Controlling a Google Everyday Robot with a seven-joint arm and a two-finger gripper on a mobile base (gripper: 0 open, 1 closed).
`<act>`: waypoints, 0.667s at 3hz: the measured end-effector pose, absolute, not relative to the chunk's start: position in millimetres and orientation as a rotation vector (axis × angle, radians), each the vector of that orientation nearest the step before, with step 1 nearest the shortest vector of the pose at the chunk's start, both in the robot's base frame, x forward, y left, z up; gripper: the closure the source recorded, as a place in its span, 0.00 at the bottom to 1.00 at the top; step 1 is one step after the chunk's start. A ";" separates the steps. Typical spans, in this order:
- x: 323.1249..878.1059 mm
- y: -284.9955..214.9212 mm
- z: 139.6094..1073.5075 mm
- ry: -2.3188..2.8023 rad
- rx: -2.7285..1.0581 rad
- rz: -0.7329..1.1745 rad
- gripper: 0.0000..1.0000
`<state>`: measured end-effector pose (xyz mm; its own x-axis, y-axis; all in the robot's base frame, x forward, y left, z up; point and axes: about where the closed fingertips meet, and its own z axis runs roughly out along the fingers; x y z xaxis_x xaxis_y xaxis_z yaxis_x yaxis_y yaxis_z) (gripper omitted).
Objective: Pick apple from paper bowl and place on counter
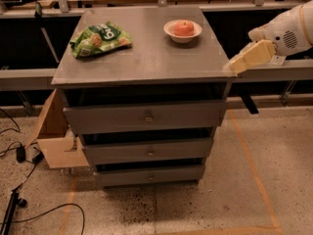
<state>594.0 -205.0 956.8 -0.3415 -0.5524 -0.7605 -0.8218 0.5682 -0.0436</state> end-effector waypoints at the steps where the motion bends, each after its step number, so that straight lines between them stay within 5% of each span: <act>1: 659.3 -187.8 948.0 1.933 -0.921 0.595 0.00; 2: 675.5 -189.7 943.1 1.917 -0.874 0.595 0.00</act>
Offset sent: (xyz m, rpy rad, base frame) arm 0.0589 0.0157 -0.0085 0.1881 -0.0354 -0.0442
